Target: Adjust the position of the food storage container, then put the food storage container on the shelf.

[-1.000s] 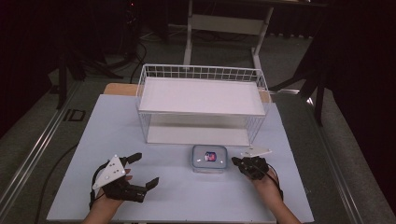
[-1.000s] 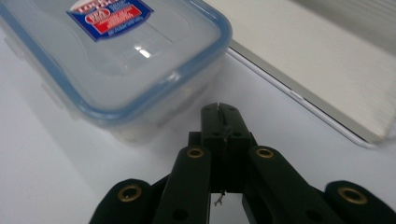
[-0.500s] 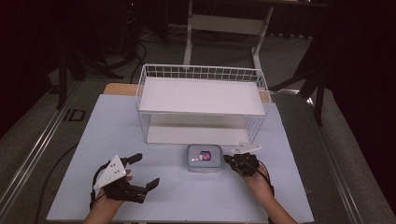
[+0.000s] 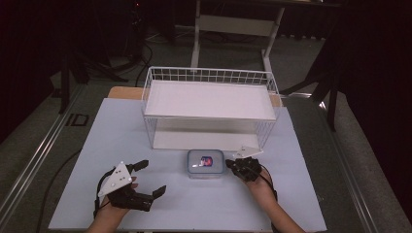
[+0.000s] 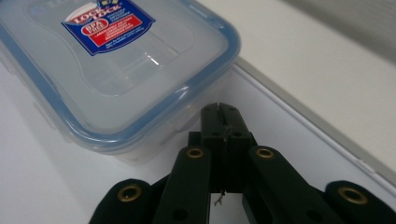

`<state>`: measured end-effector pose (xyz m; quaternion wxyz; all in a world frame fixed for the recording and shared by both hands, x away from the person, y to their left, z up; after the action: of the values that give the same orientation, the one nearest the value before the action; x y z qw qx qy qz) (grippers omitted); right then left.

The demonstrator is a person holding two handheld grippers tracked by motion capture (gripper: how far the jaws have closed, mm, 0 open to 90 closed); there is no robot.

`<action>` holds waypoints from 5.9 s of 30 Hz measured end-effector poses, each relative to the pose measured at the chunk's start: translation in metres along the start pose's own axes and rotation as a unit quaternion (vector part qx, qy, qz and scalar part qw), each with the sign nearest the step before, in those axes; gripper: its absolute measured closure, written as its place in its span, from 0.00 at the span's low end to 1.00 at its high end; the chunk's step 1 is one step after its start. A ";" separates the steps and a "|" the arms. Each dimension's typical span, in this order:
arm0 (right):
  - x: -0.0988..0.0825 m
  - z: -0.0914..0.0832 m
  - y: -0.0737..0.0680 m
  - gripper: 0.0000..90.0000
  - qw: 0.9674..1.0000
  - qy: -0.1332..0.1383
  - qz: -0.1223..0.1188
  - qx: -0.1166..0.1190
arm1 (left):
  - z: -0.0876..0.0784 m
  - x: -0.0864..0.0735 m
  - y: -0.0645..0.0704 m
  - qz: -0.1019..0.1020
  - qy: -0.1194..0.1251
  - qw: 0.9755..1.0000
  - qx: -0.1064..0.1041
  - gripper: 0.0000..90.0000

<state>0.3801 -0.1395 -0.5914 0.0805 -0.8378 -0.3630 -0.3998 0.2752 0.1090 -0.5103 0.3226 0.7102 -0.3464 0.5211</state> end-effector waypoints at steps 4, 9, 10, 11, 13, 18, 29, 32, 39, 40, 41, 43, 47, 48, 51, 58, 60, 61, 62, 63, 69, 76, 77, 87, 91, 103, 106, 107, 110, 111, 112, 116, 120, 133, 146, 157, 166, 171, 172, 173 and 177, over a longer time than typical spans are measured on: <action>0.000 -0.011 0.007 0.94 1.000 0.011 0.001 -0.012 | 0.000 -0.002 -0.003 -0.010 -0.001 1.000 0.003 0.01; 0.004 -0.038 0.003 0.66 0.999 0.041 0.015 0.007 | 0.004 -0.008 -0.006 -0.004 -0.026 1.000 0.009 0.02; 0.004 -0.041 0.002 0.60 0.999 0.045 0.014 0.007 | 0.005 -0.007 -0.006 -0.001 -0.025 1.000 0.007 0.01; 0.006 -0.045 0.001 0.55 0.999 0.052 0.014 0.008 | 0.006 -0.007 -0.004 0.003 -0.028 1.000 0.005 0.01; 0.009 -0.055 -0.004 0.42 0.997 0.067 0.024 0.026 | 0.009 -0.006 -0.002 0.008 -0.027 1.000 -0.001 0.01; 0.015 -0.076 -0.010 0.16 0.994 0.093 0.024 0.042 | 0.016 0.002 0.002 -0.006 -0.038 0.999 -0.009 0.02; 0.031 -0.088 -0.007 0.29 0.995 0.095 0.026 0.031 | 0.043 0.028 0.008 -0.034 -0.078 0.994 -0.073 0.02; 0.033 -0.082 -0.008 0.29 0.993 0.092 0.052 0.044 | 0.053 0.031 0.003 -0.052 -0.093 0.991 -0.077 0.01; 0.041 -0.067 0.000 0.19 0.992 0.076 0.099 0.031 | 0.076 0.029 -0.015 -0.107 -0.110 0.986 -0.059 0.01; 0.043 -0.065 0.000 0.16 0.991 0.072 0.106 0.039 | 0.079 0.027 -0.018 -0.123 -0.114 0.984 -0.054 0.01; 0.043 -0.063 0.000 0.15 0.990 0.067 0.115 0.046 | 0.082 0.025 -0.021 -0.136 -0.116 0.983 -0.052 0.01; 0.044 -0.058 0.000 0.15 0.988 0.059 0.127 0.065 | 0.088 0.018 -0.028 -0.158 -0.131 0.978 -0.043 0.01; 0.041 -0.046 0.001 0.13 0.982 0.021 0.168 0.081 | 0.096 0.010 -0.039 -0.190 -0.137 0.972 -0.034 0.01; 0.040 -0.042 0.001 0.13 0.981 0.015 0.176 0.083 | 0.098 0.008 -0.041 -0.199 -0.141 0.969 -0.032 0.01; 0.037 -0.032 0.003 0.13 0.974 0.003 0.207 0.088 | 0.105 0.001 -0.045 -0.222 -0.155 0.962 -0.027 0.01; 0.029 -0.017 0.001 0.15 0.954 -0.025 0.270 0.124 | 0.124 -0.020 -0.043 -0.288 -0.175 0.941 -0.036 0.02; 0.026 -0.010 -0.001 0.16 0.944 -0.039 0.295 0.145 | 0.130 -0.025 -0.042 -0.309 -0.177 0.934 -0.039 0.02; 0.025 -0.008 -0.001 0.17 0.940 -0.044 0.303 0.152 | 0.132 -0.026 -0.042 -0.317 -0.177 0.931 -0.041 0.02; 0.024 -0.007 -0.002 0.20 0.936 -0.048 0.311 0.157 | 0.135 -0.028 -0.041 -0.322 -0.178 0.929 -0.043 0.02; 0.024 -0.006 -0.003 0.22 0.934 -0.050 0.315 0.161 | 0.137 -0.029 -0.041 -0.327 -0.180 0.927 -0.046 0.02; 0.021 0.002 -0.008 0.26 0.928 -0.072 0.326 0.164 | 0.144 -0.036 -0.040 -0.352 -0.185 0.916 -0.048 0.12; 0.019 0.006 -0.017 0.38 0.921 -0.083 0.334 0.181 | 0.147 -0.043 -0.040 -0.378 -0.183 0.906 -0.054 0.24; 0.020 0.006 -0.018 0.39 0.919 -0.083 0.337 0.187 | 0.147 -0.043 -0.040 -0.379 -0.181 0.906 -0.052 0.24; 0.019 0.003 -0.019 0.42 0.912 -0.102 0.354 0.180 | 0.140 -0.036 -0.037 -0.357 -0.191 0.914 -0.036 0.41; 0.019 -0.001 -0.022 0.42 0.919 -0.107 0.342 0.164 | 0.138 -0.033 -0.033 -0.336 -0.220 0.915 -0.034 0.42; 0.020 -0.015 -0.031 0.45 0.944 -0.077 0.295 0.127 | 0.125 -0.029 -0.018 -0.286 -0.200 0.937 -0.008 0.49; 0.020 -0.018 -0.033 0.45 0.951 -0.065 0.277 0.122 | 0.123 -0.028 -0.014 -0.271 -0.202 0.941 0.000 0.49; 0.019 -0.020 -0.035 0.45 0.956 -0.058 0.264 0.114 | 0.122 -0.028 -0.013 -0.265 -0.203 0.942 0.003 0.49; 0.019 -0.021 -0.036 0.45 0.958 -0.052 0.261 0.110 | 0.121 -0.028 -0.011 -0.260 -0.202 0.944 0.010 0.49; 0.019 -0.021 -0.036 0.45 0.958 -0.052 0.261 0.110 | 0.121 -0.028 -0.011 -0.260 -0.202 0.944 0.010 0.49; 0.020 -0.021 -0.036 0.45 0.958 -0.049 0.261 0.109 | 0.120 -0.028 -0.010 -0.260 -0.198 0.945 0.013 0.49; 0.021 -0.023 -0.036 0.45 0.962 -0.046 0.248 0.101 | 0.121 -0.027 -0.009 -0.260 -0.191 0.946 0.014 0.49; 0.030 -0.031 -0.031 0.44 0.969 -0.030 0.229 0.082 | 0.123 -0.012 -0.011 -0.239 -0.169 0.956 0.014 0.49; 0.062 -0.033 0.001 0.44 0.977 0.021 0.207 0.055 | 0.139 0.016 -0.032 -0.215 -0.127 0.968 0.021 0.49; 0.063 -0.004 0.015 0.44 0.975 0.035 0.215 0.051 | 0.155 0.007 -0.059 -0.202 -0.119 0.972 0.032 0.49; 0.062 0.016 0.018 0.44 0.972 0.030 0.230 0.045 | 0.161 -0.002 -0.075 -0.200 -0.115 0.972 0.031 0.49; 0.062 0.021 0.023 0.43 0.967 0.035 0.249 0.049 | 0.165 -0.002 -0.078 -0.181 -0.109 0.977 0.029 0.49; 0.064 0.025 0.029 0.39 0.966 0.044 0.253 0.039 | 0.170 0.001 -0.084 -0.184 -0.089 0.979 0.025 0.48; 0.065 0.026 0.028 0.38 0.966 0.043 0.252 0.038 | 0.171 0.002 -0.084 -0.185 -0.088 0.978 0.027 0.47; 0.065 0.026 0.028 0.38 0.966 0.043 0.252 0.038 | 0.173 0.003 -0.084 -0.188 -0.085 0.978 0.030 0.47; 0.065 0.030 0.030 0.36 0.964 0.046 0.259 0.035 | 0.177 0.004 -0.091 -0.185 -0.088 0.978 0.032 0.45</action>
<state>0.4459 -0.1135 -0.5589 0.2275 -0.8807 -0.1433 -0.3899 0.4429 0.0134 -0.5592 0.3586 0.8150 -0.2190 0.3991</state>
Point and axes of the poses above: each handheld gripper's, and its own axes: z roughly forward along the jaws, x roughly out of its top, y roughly to its right, the point moved 10 cm from there along z, roughly forward along the jaws, and after that the axes turned 8 degrees about -x, right-handed, at the moved point
